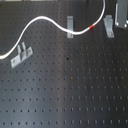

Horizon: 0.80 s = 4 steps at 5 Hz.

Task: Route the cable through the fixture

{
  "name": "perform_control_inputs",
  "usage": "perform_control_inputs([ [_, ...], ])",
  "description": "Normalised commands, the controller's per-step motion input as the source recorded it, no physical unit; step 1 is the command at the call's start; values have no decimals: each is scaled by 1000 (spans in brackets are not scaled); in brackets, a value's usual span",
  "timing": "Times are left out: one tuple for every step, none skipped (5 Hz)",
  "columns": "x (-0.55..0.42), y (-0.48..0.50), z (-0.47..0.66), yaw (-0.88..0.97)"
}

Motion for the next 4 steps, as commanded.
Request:
perform_control_inputs([
  [-287,67,0,280],
  [-121,34,0,0],
  [-82,248,230,391],
  [-34,54,94,454],
])
